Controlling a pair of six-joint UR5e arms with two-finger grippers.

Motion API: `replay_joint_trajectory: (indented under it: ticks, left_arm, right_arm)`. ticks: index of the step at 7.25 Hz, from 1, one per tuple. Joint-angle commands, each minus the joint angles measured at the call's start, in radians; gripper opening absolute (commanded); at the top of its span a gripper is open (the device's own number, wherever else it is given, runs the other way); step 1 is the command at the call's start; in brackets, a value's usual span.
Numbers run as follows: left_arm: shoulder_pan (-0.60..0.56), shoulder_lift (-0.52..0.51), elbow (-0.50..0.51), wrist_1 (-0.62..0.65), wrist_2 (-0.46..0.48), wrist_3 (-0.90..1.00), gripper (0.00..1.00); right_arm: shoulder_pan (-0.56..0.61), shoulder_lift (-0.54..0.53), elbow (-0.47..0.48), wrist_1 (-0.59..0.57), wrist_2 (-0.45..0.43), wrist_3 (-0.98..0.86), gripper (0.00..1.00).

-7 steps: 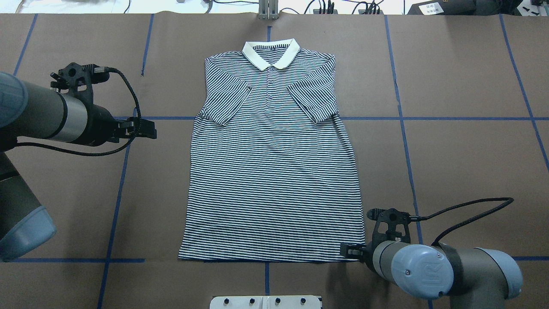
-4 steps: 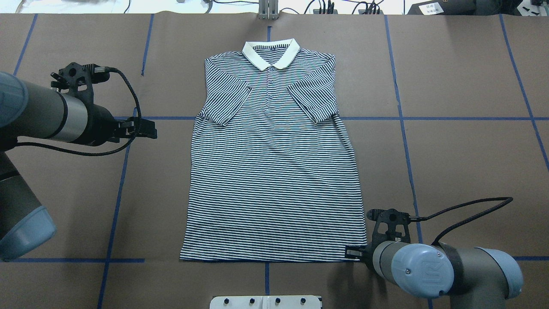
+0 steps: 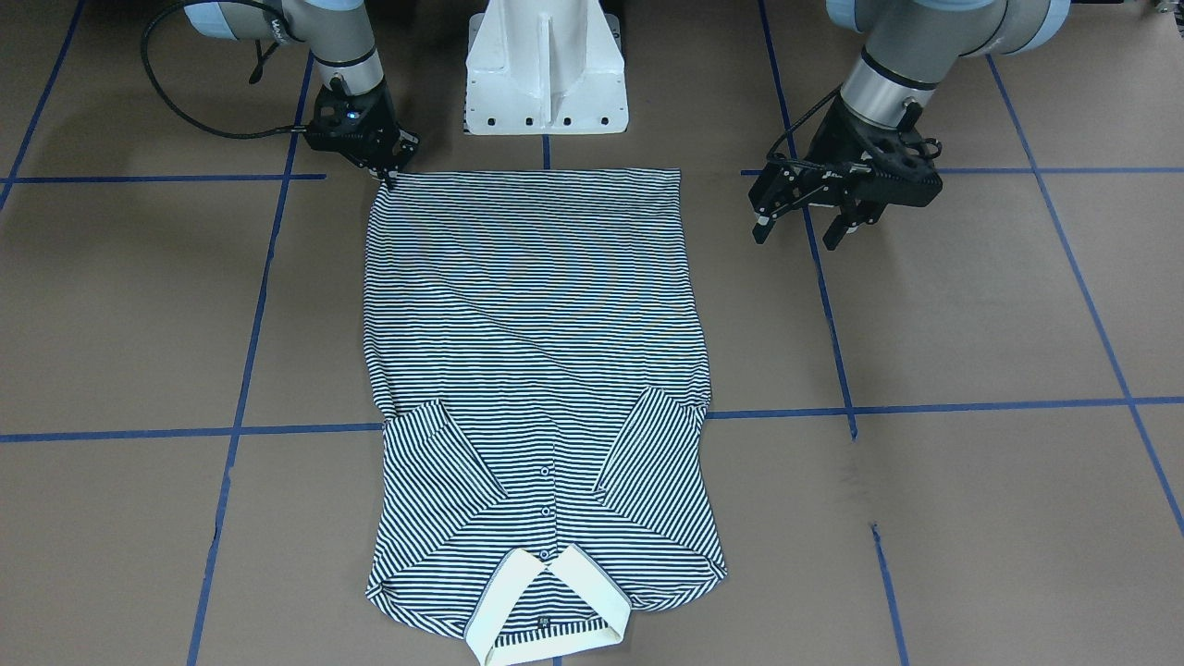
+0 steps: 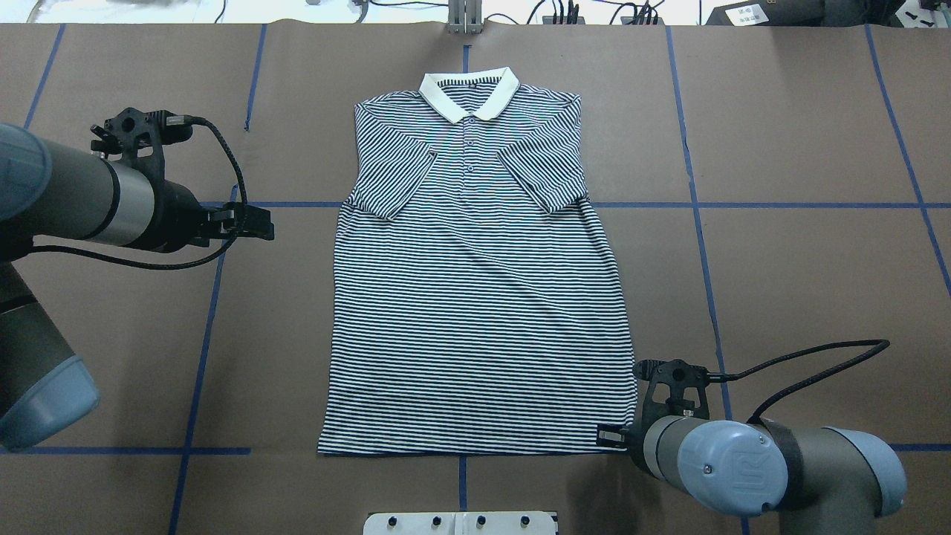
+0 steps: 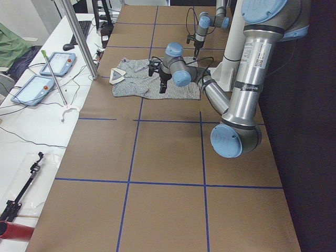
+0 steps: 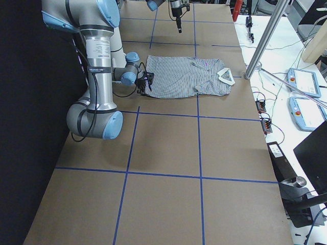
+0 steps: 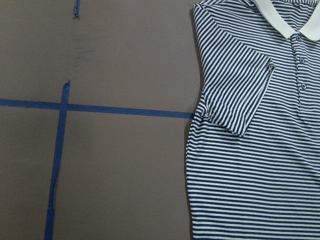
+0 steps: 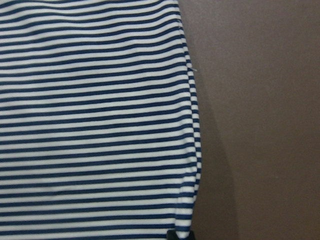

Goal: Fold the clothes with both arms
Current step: 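Grasp the hem corners nearest the robot with both grippers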

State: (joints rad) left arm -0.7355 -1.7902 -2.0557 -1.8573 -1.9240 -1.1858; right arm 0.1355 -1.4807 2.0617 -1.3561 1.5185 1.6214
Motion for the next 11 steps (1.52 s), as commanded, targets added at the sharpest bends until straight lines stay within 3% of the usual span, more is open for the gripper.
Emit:
replay_joint_trajectory:
  ticks: [1, 2, 4, 5, 7, 11]
  left_arm:
    - [0.013, -0.008, 0.027, 0.001, -0.001, -0.023, 1.0]
    - [0.101, -0.006, 0.046, -0.006, 0.014, -0.198, 0.99]
    - [0.319, -0.002, 0.035, 0.0, 0.165, -0.499, 0.98]
    - [0.415, -0.002, 0.037, 0.006, 0.243, -0.584, 0.98]
    - [0.534, -0.009, 0.054, 0.059, 0.269, -0.694, 0.94]
    - [0.571, -0.034, 0.068, 0.133, 0.307, -0.716, 0.91]
  right_arm:
    - [0.013, 0.003, 0.009, 0.0, 0.005, 0.0, 0.0]
    - [0.021, 0.003, 0.033, 0.0, 0.005, 0.0, 0.0]
    - [0.05, 0.007, 0.049, 0.0, 0.028, 0.0, 0.0]
    - [0.062, 0.008, 0.051, 0.0, 0.035, 0.0, 0.0]
    - [0.062, 0.017, 0.049, 0.0, 0.034, 0.0, 0.0]
    - [0.064, 0.016, 0.049, 0.0, 0.034, 0.0, 0.0]
